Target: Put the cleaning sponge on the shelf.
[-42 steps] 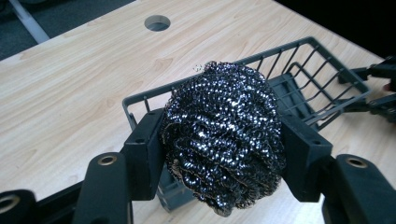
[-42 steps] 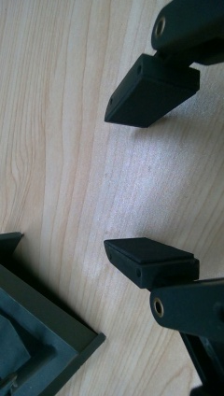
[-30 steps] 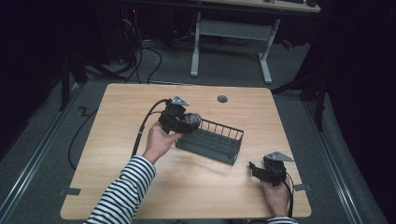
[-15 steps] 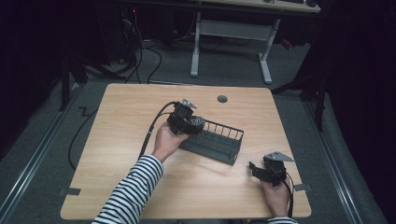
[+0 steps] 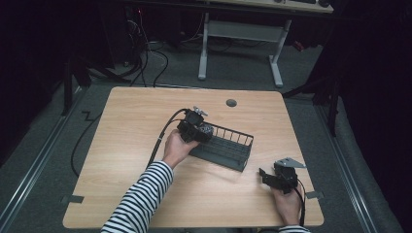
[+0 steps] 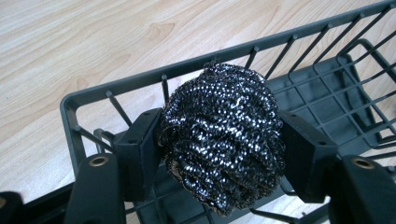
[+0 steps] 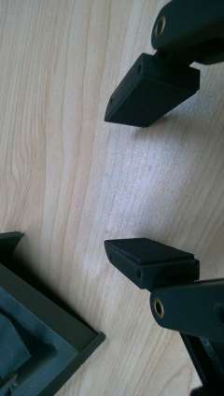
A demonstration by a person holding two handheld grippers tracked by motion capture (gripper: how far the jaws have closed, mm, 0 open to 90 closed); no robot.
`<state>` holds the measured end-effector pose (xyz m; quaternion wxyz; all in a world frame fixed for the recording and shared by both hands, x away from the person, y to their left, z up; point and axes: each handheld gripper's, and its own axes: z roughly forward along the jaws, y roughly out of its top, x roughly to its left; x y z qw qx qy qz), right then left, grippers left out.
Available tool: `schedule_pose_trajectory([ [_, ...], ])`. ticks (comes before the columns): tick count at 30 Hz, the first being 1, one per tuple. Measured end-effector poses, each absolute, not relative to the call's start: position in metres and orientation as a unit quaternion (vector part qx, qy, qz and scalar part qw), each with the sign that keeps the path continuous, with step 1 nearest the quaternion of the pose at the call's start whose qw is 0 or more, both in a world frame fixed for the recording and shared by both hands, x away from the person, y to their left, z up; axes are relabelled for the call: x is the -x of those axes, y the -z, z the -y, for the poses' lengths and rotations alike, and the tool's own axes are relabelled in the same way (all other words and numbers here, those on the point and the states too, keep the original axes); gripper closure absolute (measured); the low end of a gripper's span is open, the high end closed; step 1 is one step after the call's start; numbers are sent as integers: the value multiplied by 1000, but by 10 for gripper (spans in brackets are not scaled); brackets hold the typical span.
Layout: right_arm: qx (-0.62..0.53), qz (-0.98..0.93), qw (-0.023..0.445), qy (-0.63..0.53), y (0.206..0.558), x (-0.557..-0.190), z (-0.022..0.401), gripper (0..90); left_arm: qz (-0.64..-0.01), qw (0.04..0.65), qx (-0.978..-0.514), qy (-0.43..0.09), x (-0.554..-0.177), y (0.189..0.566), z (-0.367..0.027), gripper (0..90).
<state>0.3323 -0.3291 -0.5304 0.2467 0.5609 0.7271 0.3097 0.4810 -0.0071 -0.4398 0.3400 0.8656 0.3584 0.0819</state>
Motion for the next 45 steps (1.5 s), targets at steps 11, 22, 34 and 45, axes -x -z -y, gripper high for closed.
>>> schedule_pose_trajectory([
  [11, -560, -728, 245, -311, 530, -332, 329, 324, -366, 344, -861, -80, -482, 444, 9, 243],
  [22, -559, -728, 246, -310, 530, -332, 329, 324, -369, 386, -840, -97, -472, 416, -14, 219],
  [34, -559, -729, 246, -309, 530, -332, 329, 324, -379, 412, -821, -111, -460, 395, -46, 230],
  [45, -559, -729, 247, -308, 530, -332, 328, 324, -386, 424, -811, -116, -447, 387, -68, 237],
])
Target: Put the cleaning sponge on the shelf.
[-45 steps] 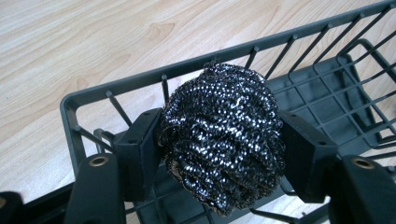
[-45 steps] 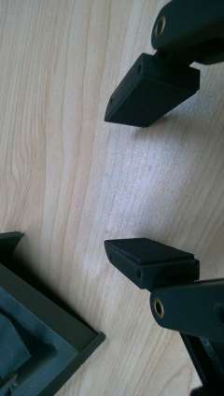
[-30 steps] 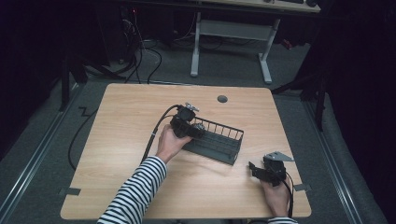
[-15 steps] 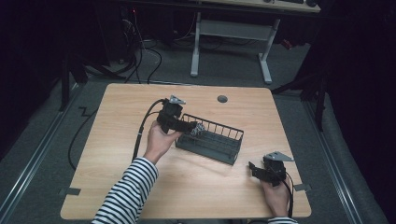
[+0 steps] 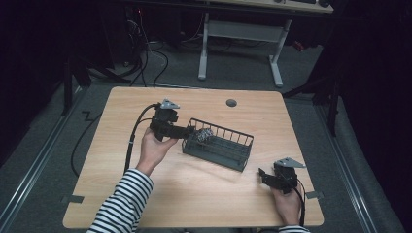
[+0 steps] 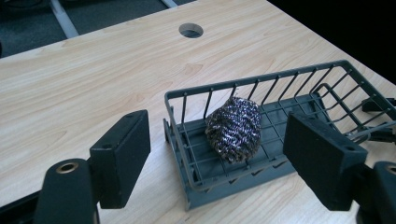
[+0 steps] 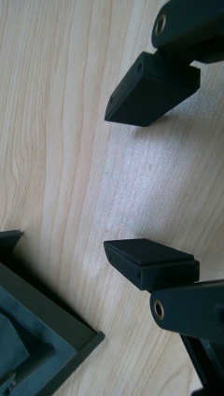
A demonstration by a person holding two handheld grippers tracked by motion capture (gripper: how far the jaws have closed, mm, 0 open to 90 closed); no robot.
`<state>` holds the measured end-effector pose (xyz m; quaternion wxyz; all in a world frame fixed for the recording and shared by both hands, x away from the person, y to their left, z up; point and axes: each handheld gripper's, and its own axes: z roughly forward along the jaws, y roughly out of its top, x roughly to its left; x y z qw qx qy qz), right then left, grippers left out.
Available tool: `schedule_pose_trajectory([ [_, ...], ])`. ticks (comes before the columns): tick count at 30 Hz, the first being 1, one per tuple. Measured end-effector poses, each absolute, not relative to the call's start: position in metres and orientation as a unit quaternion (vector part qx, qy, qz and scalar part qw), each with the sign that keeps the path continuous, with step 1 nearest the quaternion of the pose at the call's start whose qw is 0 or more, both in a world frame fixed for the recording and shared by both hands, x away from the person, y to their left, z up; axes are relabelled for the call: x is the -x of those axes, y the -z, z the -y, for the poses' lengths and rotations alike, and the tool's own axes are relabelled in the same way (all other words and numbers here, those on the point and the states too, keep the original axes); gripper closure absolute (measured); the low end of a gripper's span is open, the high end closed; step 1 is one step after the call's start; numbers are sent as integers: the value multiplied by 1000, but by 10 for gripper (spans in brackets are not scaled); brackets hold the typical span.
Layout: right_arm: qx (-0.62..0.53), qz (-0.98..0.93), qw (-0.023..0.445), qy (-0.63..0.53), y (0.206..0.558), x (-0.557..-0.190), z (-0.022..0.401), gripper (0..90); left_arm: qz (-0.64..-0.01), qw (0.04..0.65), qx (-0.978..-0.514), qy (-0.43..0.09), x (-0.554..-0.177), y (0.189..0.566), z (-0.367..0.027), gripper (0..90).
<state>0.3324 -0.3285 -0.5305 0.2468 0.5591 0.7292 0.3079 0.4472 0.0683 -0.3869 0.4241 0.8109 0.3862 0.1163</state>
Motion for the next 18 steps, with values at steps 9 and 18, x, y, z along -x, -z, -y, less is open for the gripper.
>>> schedule_pose_trajectory([
  [9, -559, -729, 246, -308, 530, -332, 328, 324, -401, 428, -802, -117, -442, 385, -92, 238],
  [18, -559, -729, 247, -308, 530, -332, 328, 324, -412, 429, -795, -121, -433, 386, -111, 239],
])
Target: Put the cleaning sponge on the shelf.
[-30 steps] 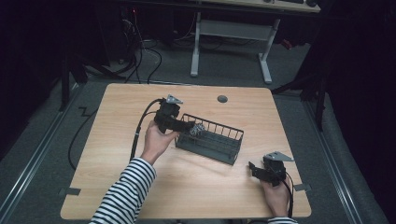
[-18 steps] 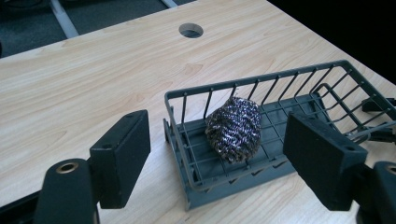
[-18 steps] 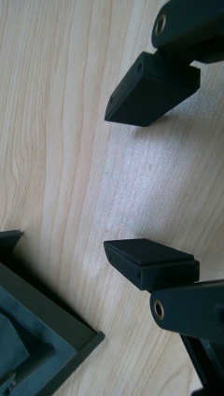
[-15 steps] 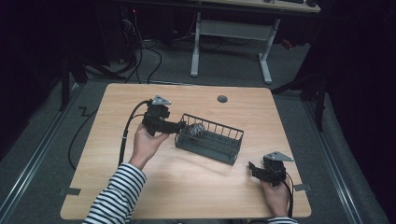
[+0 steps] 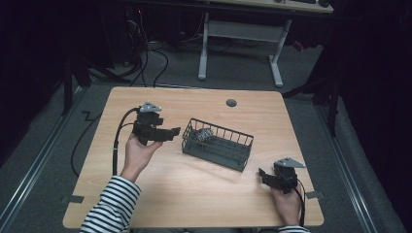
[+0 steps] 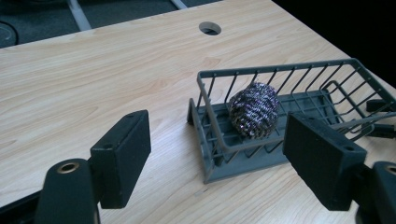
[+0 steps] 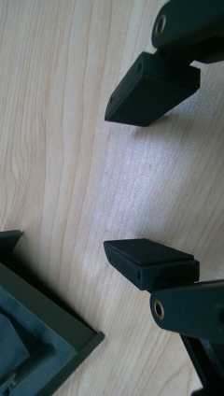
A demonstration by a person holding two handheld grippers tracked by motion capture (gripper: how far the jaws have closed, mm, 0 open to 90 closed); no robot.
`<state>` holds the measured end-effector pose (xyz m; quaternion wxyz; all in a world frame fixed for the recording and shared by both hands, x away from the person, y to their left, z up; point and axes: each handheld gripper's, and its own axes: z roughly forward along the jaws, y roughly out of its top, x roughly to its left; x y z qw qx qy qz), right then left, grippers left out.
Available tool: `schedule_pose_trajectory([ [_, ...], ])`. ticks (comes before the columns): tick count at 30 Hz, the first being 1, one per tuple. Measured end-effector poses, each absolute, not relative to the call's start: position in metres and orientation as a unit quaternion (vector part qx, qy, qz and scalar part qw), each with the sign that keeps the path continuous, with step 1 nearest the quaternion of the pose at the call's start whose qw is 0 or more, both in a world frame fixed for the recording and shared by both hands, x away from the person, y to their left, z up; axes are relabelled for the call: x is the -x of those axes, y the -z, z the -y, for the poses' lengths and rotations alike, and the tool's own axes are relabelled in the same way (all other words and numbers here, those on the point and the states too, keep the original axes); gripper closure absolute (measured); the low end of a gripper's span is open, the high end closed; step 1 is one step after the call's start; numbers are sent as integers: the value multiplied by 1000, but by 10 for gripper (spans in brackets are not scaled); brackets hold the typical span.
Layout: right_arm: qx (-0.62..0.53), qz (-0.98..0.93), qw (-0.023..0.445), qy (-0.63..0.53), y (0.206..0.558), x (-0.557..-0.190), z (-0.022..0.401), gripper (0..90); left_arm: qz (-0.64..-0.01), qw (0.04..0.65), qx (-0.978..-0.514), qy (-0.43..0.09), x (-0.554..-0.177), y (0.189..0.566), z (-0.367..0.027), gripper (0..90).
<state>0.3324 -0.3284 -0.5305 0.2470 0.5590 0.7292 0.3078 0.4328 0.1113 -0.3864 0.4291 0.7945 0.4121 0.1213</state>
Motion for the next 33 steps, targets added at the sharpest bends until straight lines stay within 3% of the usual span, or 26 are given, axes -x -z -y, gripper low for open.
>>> schedule_pose_trajectory([
  [33, -558, -730, 248, -307, 530, -332, 328, 324, -445, 429, -774, -134, -392, 409, -171, 241],
])
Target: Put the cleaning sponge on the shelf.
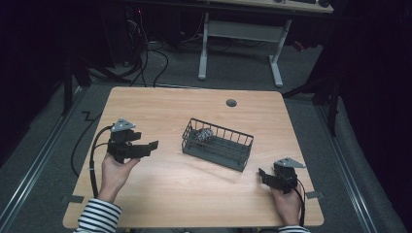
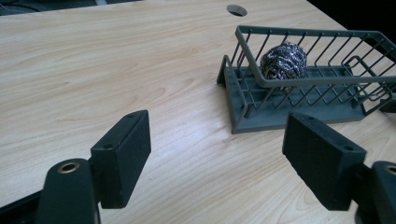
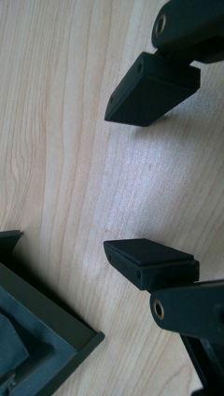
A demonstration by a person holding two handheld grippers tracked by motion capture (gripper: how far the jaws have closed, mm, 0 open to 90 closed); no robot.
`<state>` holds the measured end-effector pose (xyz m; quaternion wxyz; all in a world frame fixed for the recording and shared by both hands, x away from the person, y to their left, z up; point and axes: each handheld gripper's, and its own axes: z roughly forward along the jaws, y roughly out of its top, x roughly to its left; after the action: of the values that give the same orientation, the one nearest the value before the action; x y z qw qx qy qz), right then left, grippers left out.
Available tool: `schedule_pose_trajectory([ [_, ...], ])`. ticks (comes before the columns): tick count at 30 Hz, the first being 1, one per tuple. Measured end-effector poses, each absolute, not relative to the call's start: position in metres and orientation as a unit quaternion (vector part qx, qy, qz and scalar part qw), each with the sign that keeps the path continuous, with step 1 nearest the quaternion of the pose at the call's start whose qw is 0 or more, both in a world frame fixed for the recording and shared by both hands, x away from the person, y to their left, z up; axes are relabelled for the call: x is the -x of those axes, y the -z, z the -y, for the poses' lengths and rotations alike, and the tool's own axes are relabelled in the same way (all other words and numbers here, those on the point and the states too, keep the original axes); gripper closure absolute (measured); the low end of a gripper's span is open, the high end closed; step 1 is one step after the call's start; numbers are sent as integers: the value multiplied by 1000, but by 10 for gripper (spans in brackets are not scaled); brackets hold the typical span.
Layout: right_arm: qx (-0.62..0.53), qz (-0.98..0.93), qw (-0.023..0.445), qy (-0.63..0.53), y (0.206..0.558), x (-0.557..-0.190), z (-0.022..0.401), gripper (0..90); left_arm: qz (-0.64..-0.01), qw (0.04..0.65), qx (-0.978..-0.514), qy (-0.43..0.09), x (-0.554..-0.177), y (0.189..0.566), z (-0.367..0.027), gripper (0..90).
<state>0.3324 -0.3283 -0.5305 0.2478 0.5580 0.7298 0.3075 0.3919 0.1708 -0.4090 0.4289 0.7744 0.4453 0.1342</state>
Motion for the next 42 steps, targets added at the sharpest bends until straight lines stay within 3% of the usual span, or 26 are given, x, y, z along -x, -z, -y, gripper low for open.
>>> schedule_pose_trajectory([
  [42, -559, -729, 248, -307, 530, -332, 328, 324, -487, 414, -761, -110, -349, 470, -210, 242],
])
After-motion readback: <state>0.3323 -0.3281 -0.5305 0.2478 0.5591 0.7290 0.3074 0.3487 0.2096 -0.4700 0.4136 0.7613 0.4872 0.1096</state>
